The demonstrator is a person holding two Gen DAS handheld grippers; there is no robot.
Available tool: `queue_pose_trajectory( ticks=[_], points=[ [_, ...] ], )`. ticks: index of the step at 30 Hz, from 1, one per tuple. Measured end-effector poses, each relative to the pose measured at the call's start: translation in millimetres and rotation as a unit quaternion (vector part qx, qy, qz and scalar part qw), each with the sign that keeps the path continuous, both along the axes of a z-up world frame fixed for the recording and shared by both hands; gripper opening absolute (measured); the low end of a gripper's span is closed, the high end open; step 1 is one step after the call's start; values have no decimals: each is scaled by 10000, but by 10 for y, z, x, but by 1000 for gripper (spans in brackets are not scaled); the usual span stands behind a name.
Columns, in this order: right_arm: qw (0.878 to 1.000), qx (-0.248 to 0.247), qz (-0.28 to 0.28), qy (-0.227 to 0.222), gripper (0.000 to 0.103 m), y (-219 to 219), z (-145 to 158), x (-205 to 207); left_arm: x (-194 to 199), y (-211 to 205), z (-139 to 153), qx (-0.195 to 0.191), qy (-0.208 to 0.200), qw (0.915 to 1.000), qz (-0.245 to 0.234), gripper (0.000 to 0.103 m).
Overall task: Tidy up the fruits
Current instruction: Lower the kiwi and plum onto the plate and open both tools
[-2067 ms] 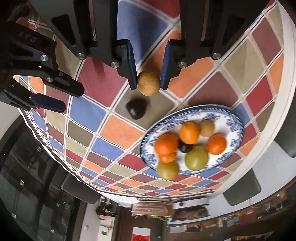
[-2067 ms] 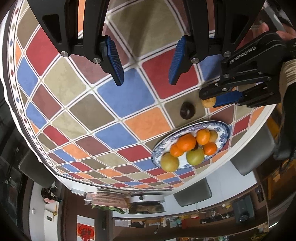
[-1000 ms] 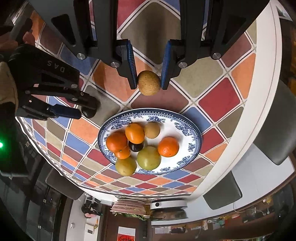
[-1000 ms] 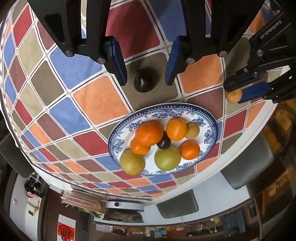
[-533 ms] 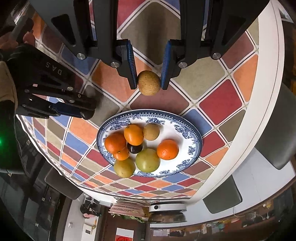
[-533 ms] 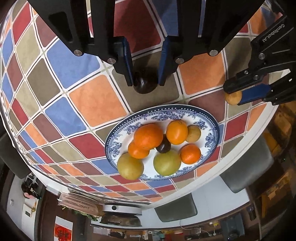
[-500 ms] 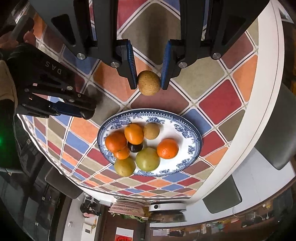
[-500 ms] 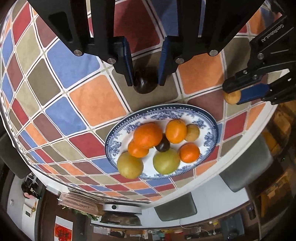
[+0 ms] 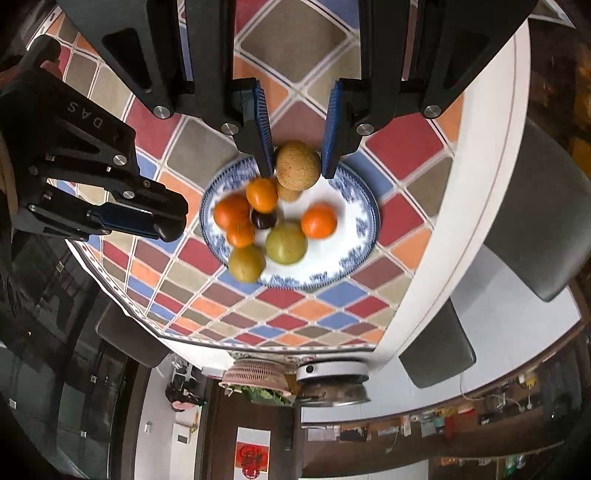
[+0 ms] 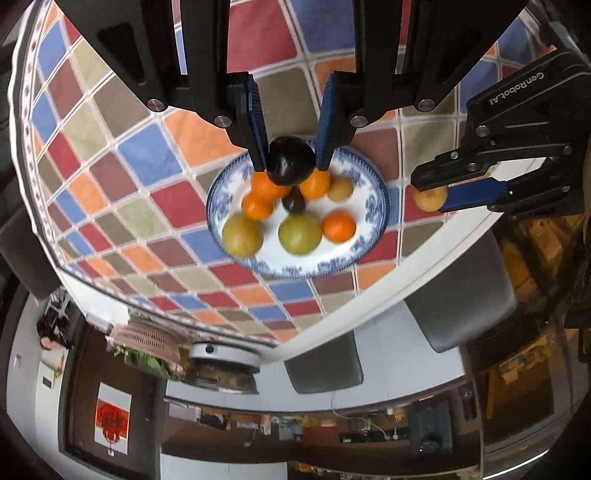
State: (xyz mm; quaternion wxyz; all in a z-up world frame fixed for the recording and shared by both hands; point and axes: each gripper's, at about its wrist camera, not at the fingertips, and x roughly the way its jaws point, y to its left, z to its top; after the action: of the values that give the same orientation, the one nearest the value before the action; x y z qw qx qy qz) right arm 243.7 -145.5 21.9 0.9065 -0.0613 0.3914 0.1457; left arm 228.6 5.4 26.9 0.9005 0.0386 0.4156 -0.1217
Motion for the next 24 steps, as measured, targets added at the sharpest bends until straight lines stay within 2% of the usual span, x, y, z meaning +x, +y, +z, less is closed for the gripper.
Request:
queue_pose_trajectory(
  ticks=[6, 12, 24],
  points=[
    [9999, 45, 30, -106, 27, 50, 135, 245, 266, 42, 92, 77, -176, 9998, 65, 26],
    [9999, 44, 64, -106, 27, 134, 145, 590, 635, 86, 35, 41, -188, 9997, 148, 26],
    [9994, 188, -93, 267, 27, 73, -248, 1176, 1213, 16, -345, 157, 2, 9999, 7, 26]
  ],
)
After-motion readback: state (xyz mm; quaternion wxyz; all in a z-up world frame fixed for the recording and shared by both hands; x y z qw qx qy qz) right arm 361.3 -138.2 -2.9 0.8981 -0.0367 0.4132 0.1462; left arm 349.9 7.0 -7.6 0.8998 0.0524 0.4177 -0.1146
